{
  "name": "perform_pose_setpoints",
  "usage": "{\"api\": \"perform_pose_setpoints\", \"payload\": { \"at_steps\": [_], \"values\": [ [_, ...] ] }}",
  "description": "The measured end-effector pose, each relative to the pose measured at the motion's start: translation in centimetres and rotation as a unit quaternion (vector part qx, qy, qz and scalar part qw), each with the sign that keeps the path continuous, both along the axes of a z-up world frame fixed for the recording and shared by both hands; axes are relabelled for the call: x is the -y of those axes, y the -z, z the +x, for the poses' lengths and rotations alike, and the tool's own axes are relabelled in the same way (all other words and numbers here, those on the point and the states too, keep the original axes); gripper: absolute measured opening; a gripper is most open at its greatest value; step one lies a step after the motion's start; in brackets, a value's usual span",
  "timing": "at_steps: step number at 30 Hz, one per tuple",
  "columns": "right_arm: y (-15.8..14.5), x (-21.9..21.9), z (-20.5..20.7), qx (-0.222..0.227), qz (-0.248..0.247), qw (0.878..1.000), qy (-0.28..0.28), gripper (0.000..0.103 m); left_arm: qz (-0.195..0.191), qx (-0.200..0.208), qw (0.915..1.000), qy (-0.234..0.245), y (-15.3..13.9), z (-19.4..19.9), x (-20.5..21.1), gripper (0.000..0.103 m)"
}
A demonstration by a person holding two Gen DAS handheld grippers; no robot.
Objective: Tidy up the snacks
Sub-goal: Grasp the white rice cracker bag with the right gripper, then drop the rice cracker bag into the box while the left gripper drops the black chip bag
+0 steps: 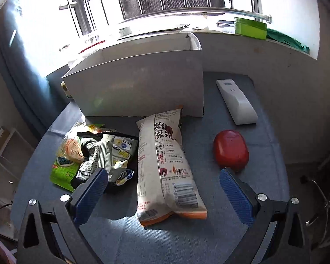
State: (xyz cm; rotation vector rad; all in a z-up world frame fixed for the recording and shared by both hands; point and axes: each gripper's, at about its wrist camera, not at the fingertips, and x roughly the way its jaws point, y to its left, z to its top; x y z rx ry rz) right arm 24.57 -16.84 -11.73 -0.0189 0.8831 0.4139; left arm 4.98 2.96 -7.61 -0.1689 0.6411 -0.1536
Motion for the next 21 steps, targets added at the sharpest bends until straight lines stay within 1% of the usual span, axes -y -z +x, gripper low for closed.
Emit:
{"api": "perform_pose_setpoints", "payload": {
  "at_steps": [4,5,6,7,8,9,11,13,16,18,21],
  "values": [
    [2.0,-1.2,2.7,-0.036,-0.027,0.999,0.001,0.103,0.002,-0.009,0.9999,-0.006,0.5,0.3,-0.5,0.103],
    [2.6,-1.5,3.1,-0.042,-0.035,0.999,0.000,0.096,0.004,-0.012,0.9999,-0.007,0.6,0.4,-0.7,0.103],
    [3.2,-1.7,3.3,-0.049,-0.039,0.998,-0.002,0.087,0.005,-0.015,0.9998,-0.009,0.7,0.6,-0.7,0.103],
    [3.2,-1.8,2.9,-0.028,-0.052,0.998,0.001,0.071,0.007,-0.019,0.9998,-0.010,0.9,0.6,-0.8,0.103],
    [3.1,-2.0,2.6,-0.026,-0.056,0.998,-0.005,0.057,0.009,-0.020,0.9997,-0.009,1.1,0.7,-0.9,0.103],
    [2.8,-2.1,2.1,-0.016,-0.059,0.998,-0.003,0.054,0.013,-0.022,0.9997,-0.008,1.2,0.8,-0.9,0.103],
    [2.1,-1.7,1.2,-0.013,-0.045,0.999,-0.002,0.047,0.024,-0.026,0.9993,-0.008,1.5,1.3,-1.0,0.103],
    [1.3,-1.2,0.4,-0.017,-0.029,0.999,0.000,0.044,0.032,-0.033,0.9989,-0.007,1.7,2.1,-1.1,0.103],
    [-0.2,0.0,-1.2,-0.016,0.000,1.000,0.002,0.044,0.033,-0.040,0.9986,0.005,1.6,3.8,-0.8,0.103],
    [-1.6,1.1,-2.8,-0.007,0.019,1.000,0.007,0.044,0.038,-0.041,0.9981,0.025,1.4,5.2,0.2,0.103],
    [-3.9,2.9,-5.8,0.006,0.053,0.998,0.015,0.044,0.066,-0.035,0.9950,0.066,1.1,7.9,2.9,0.103]
  ]
}}
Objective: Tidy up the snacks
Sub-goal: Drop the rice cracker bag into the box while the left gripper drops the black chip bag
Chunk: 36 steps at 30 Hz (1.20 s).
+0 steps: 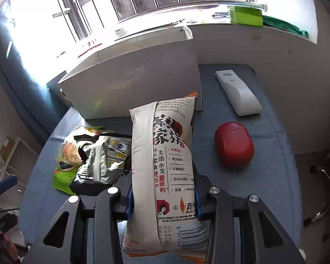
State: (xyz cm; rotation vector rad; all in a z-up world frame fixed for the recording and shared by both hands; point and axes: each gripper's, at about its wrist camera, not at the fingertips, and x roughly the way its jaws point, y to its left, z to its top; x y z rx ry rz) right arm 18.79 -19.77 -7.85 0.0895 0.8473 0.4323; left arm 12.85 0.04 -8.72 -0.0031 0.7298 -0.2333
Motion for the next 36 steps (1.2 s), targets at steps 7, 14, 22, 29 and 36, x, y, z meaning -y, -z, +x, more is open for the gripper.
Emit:
{"api": "perform_pose_setpoints", "payload": {
  "at_steps": [7,14,22,29,36],
  "values": [
    [-3.2,4.5,-7.4,0.019,0.045,0.999,0.021,0.044,0.125,-0.015,0.9871,0.098,1.7,7.5,5.9,0.103],
    [-3.2,6.6,-11.1,0.020,0.048,0.998,0.026,0.044,0.209,-0.080,0.9595,0.171,5.1,12.1,8.3,0.084],
    [-0.9,5.4,-9.3,0.015,0.048,0.999,0.016,0.044,0.096,-0.049,0.9834,0.146,2.2,11.0,5.3,0.060],
    [-2.3,3.4,-6.0,0.035,0.054,0.998,-0.009,0.044,-0.084,0.055,0.9924,0.070,-5.0,7.4,-1.6,0.060],
    [-7.4,-0.7,2.7,0.078,0.046,0.995,-0.041,0.044,-0.171,0.113,0.9788,0.003,-10.1,10.4,-7.7,0.060]
  ]
}}
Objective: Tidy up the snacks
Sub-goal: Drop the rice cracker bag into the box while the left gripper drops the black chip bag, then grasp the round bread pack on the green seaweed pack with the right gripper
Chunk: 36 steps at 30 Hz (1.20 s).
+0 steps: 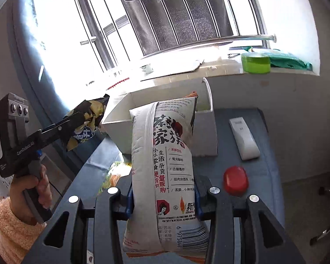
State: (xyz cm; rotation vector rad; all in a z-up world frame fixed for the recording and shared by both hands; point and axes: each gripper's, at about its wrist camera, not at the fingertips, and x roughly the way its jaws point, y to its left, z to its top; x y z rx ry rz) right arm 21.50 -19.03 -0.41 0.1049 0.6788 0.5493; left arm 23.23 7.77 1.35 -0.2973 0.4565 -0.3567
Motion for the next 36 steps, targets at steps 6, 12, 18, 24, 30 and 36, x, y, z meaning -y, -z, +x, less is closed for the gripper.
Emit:
{"api": "perform_pose_setpoints", "payload": {
  "at_steps": [6,12,18,24,30,36],
  "values": [
    [-2.5,-3.9,10.1,-0.003,-0.014,1.000,0.005,0.044,0.048,-0.036,0.9979,-0.023,-0.4,7.2,-1.1,0.060],
    [-1.4,-6.2,17.2,-0.023,-0.045,0.998,0.025,0.045,0.081,-0.085,0.9923,-0.041,1.1,12.8,-1.4,0.085],
    [-1.1,-6.2,18.6,-0.025,-0.033,0.998,0.036,0.103,0.069,-0.097,0.9912,-0.059,2.2,12.0,-2.4,0.103],
    [-1.8,-6.6,15.5,0.023,-0.060,0.997,0.034,0.103,0.106,-0.077,0.9897,-0.058,1.4,9.0,-1.4,0.103],
    [-2.4,-7.7,9.8,0.067,-0.088,0.994,0.004,0.103,0.145,-0.046,0.9875,-0.042,0.0,3.6,0.5,0.103],
    [-2.5,-8.9,3.0,0.100,-0.096,0.990,-0.019,0.103,0.125,-0.033,0.9909,-0.037,0.1,-3.1,1.7,0.103]
  ]
}}
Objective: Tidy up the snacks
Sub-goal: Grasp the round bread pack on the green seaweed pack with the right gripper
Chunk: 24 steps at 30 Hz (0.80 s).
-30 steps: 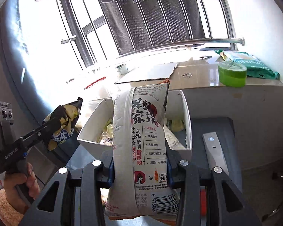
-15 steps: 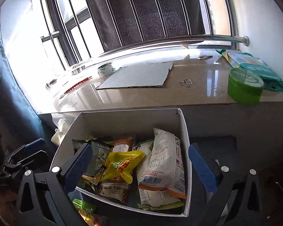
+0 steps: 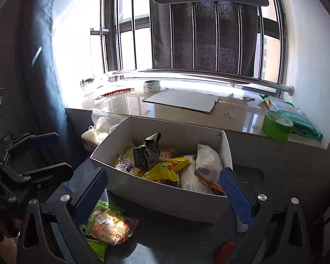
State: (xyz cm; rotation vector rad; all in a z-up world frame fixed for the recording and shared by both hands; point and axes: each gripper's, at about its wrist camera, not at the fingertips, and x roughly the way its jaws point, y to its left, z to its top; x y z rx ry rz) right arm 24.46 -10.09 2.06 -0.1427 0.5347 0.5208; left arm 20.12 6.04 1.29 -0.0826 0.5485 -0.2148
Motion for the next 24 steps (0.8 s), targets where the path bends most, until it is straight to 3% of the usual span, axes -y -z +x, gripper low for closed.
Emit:
{"api": "perform_pose_setpoints", "payload": {
  "at_steps": [5,13,17,24],
  "values": [
    [2.2,0.2,-4.7,-0.031,0.008,0.999,-0.020,0.103,-0.016,0.004,0.9997,-0.019,1.4,-5.8,0.1,0.103],
    [10.0,1.7,-9.7,-0.118,0.039,0.991,-0.052,0.103,-0.035,-0.022,0.9978,-0.052,6.5,-12.8,-0.4,0.103],
    [13.0,1.1,-9.1,-0.155,0.030,0.986,-0.046,0.103,-0.060,-0.048,0.9952,-0.060,9.0,-14.1,-0.5,0.103],
    [13.9,-3.5,-5.1,-0.168,-0.024,0.984,-0.058,0.103,-0.038,-0.058,0.9955,-0.066,9.9,-14.9,0.2,0.103]
  ]
}}
